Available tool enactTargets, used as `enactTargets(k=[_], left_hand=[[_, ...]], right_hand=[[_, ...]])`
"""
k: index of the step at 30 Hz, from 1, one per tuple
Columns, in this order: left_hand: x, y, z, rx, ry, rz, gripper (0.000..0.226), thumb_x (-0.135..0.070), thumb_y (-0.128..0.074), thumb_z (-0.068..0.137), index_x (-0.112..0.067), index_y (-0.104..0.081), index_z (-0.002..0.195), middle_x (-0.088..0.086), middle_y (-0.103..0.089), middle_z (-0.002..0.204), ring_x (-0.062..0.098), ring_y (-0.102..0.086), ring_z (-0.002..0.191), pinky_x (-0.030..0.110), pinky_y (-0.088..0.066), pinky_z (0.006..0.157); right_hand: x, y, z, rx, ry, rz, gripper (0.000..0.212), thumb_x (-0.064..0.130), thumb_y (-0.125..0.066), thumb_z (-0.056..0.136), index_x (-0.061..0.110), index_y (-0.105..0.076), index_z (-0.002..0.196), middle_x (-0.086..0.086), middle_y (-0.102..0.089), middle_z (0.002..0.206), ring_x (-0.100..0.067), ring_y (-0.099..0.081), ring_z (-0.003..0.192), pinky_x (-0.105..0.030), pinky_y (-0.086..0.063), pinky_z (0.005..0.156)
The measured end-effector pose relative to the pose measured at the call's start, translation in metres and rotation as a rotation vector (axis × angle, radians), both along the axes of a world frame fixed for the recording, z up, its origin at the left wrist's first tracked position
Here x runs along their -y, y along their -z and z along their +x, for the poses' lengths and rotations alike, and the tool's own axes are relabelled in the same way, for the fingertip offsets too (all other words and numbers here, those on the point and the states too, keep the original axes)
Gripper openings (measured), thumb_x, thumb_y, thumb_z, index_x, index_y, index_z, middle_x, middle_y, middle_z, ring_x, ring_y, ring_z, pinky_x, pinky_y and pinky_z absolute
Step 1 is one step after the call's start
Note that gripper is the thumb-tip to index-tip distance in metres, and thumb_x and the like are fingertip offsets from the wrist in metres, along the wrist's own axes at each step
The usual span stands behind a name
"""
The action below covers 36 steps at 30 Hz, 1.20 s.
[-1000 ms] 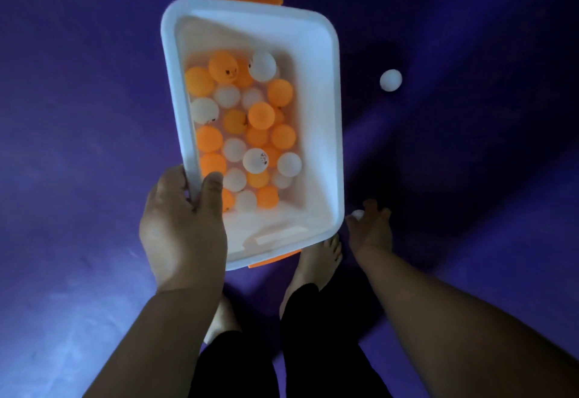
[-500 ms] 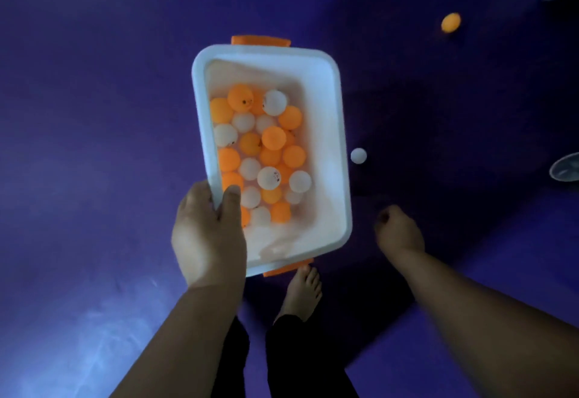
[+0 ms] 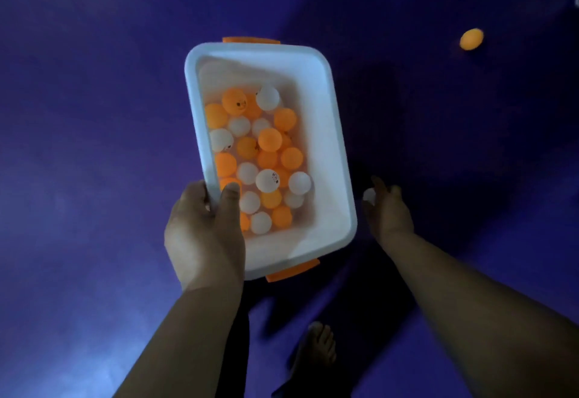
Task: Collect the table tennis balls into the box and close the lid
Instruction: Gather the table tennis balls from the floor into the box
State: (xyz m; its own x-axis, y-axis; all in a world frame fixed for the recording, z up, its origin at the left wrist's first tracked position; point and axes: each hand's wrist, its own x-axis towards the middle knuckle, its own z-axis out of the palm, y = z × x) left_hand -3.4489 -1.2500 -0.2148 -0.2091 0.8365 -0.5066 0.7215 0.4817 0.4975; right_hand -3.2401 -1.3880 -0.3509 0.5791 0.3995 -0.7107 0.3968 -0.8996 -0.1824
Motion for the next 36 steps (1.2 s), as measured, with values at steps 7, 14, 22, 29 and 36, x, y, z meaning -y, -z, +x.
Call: enactTargets(k=[7, 14, 22, 29, 36], left_hand=[[-0.045, 0.016, 0.008, -0.017, 0.135, 0.017, 0.023, -0.037, -0.057, 0.088, -0.016, -0.054, 0.078, 0.002, -0.058, 0.075, 0.023, -0.052, 0.071, 0.030, -0.035, 0.059], [-0.090, -0.046, 0.042, 0.022, 0.124, -0.080, 0.023, -0.035, -0.057, 0.090, -0.015, -0.052, 0.078, -0.002, -0.053, 0.071, 0.018, -0.048, 0.067, 0.027, -0.030, 0.052], [-0.153, -0.134, 0.080, 0.070, 0.211, -0.063, 0.027, -0.036, -0.056, 0.088, -0.013, -0.051, 0.075, 0.002, -0.053, 0.072, 0.014, -0.048, 0.065, 0.021, -0.031, 0.048], [-0.196, -0.155, 0.127, 0.084, 0.215, 0.017, 0.023, -0.031, -0.057, 0.088, -0.013, -0.053, 0.074, 0.000, -0.054, 0.069, 0.018, -0.049, 0.065, 0.024, -0.031, 0.050], [-0.216, -0.128, 0.208, 0.059, 0.193, 0.066, 0.027, -0.032, -0.059, 0.088, -0.009, -0.054, 0.077, 0.005, -0.055, 0.071, 0.026, -0.049, 0.068, 0.032, -0.029, 0.052]], right_hand=[[-0.037, -0.002, 0.000, 0.148, 0.360, 0.225, 0.036, 0.030, -0.060, 0.085, 0.001, -0.059, 0.106, -0.022, -0.064, 0.106, -0.034, -0.061, 0.094, -0.032, -0.045, 0.079], [-0.150, -0.159, -0.012, 0.142, 0.656, 0.863, 0.006, 0.019, -0.051, 0.090, 0.020, -0.053, 0.096, 0.014, -0.066, 0.075, -0.014, -0.059, 0.058, -0.028, -0.053, 0.058], [-0.219, -0.252, 0.002, 0.079, 0.644, 0.904, 0.027, 0.043, -0.040, 0.084, 0.027, -0.059, 0.094, -0.001, -0.065, 0.103, -0.008, -0.062, 0.091, -0.017, -0.051, 0.077], [-0.230, -0.252, 0.092, 0.310, 0.743, 0.852, 0.024, 0.028, -0.034, 0.086, 0.025, -0.057, 0.083, 0.006, -0.062, 0.084, 0.000, -0.058, 0.070, -0.028, -0.047, 0.064], [-0.220, -0.183, 0.210, 0.288, 0.526, 0.544, 0.024, 0.038, -0.038, 0.087, 0.021, -0.055, 0.088, -0.001, -0.059, 0.089, -0.019, -0.057, 0.078, -0.036, -0.045, 0.071]])
